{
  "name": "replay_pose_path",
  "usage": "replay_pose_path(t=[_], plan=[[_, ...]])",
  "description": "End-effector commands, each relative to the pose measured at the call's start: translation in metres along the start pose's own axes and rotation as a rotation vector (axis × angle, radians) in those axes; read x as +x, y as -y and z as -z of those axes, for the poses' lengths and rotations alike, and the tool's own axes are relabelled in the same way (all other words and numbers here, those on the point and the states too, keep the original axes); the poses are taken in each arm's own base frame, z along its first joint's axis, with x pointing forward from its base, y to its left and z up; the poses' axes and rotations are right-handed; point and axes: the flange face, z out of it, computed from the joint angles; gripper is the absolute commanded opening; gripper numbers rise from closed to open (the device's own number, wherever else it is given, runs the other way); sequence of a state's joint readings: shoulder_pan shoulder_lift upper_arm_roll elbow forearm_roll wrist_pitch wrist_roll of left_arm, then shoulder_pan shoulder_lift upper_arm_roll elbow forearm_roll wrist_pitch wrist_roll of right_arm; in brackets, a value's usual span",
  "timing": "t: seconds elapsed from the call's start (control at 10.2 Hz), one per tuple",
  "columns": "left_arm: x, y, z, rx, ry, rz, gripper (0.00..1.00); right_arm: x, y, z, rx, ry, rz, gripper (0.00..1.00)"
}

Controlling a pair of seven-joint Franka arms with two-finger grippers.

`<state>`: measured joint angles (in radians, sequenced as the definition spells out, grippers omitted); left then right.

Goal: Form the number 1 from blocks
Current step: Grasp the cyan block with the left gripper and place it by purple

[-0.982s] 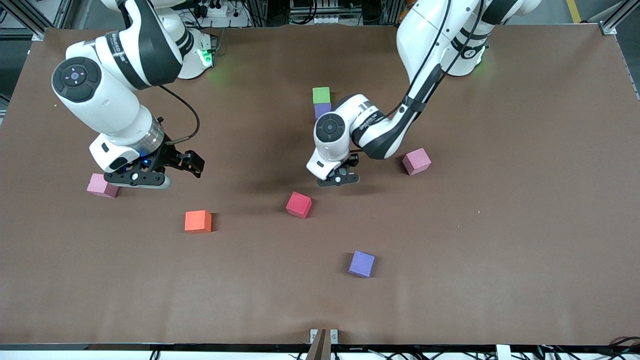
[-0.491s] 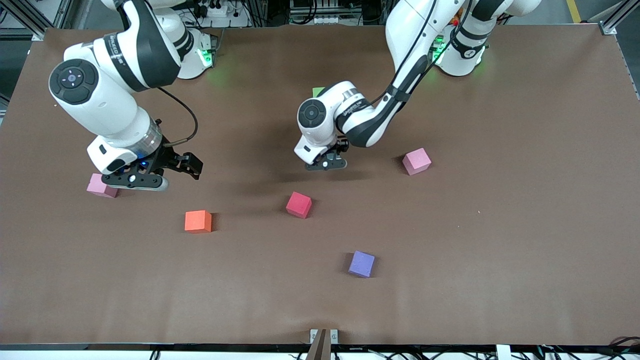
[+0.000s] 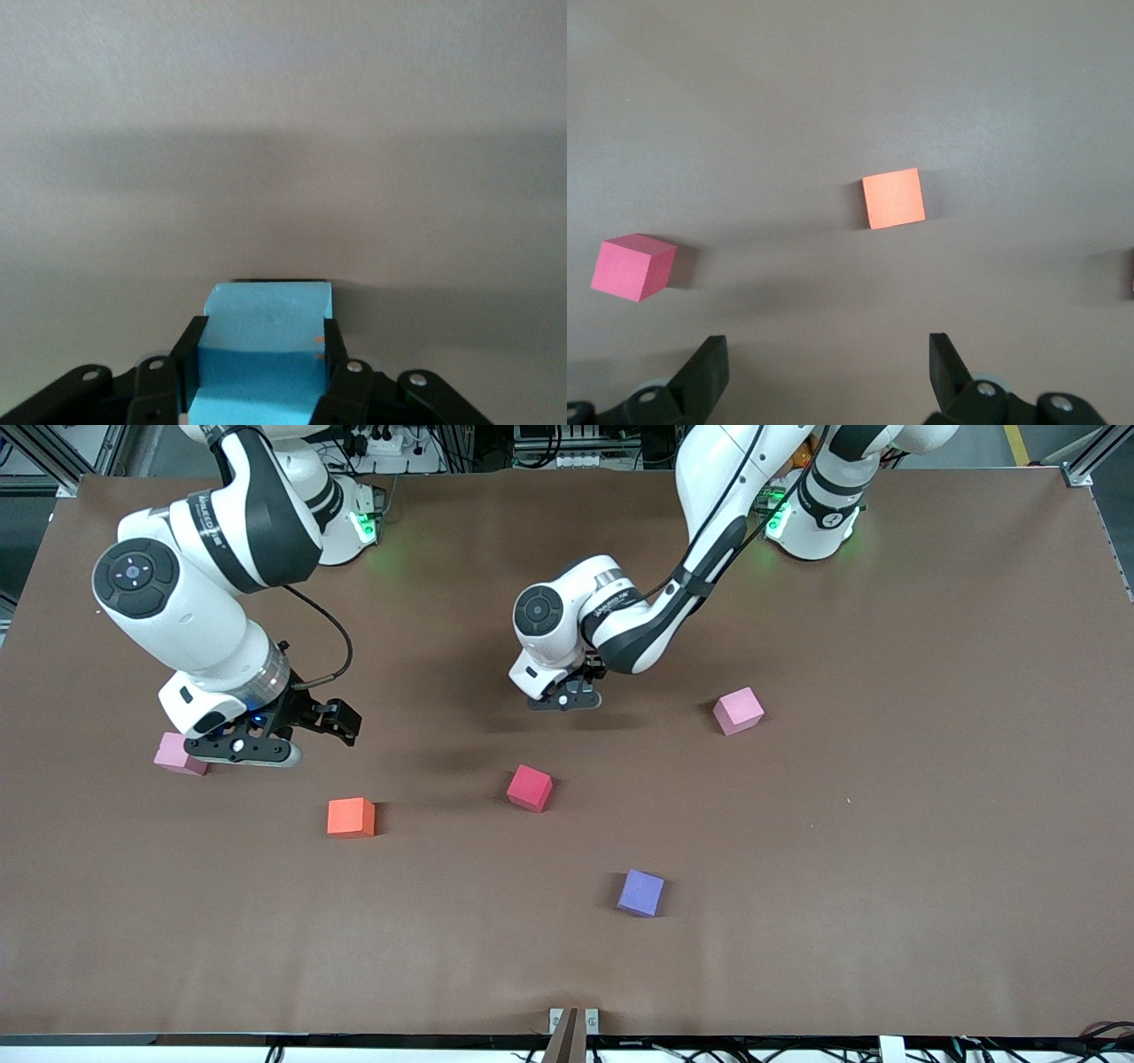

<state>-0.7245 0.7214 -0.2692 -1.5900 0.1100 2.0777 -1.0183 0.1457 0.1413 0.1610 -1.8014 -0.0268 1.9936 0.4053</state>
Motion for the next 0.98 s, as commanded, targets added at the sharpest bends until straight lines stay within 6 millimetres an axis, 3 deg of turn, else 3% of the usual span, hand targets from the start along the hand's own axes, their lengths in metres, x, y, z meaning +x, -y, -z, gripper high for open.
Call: replay_pose_path(t=[0.0,0.49,0.69,0.88], plan=[[-0.018,-0.004,-0.003,0.023,0.004,0.003,0.00,0.006,0.003,-0.001,0.008,-0.005,-0.002,1.00],[-0.028,-0.006,-0.011,0.035,0.018,-0.015,0.00,0.013,0.007,-0.011,0.016,-0.017,0.003,1.00],[-0.035,-0.009,-0.014,0.041,0.020,-0.016,0.99,0.014,0.011,-0.015,0.013,-0.012,0.008,1.00],[-0.032,-0.008,-0.010,0.036,0.016,0.001,1.00,0.014,0.012,-0.017,0.013,-0.011,0.010,1.00]])
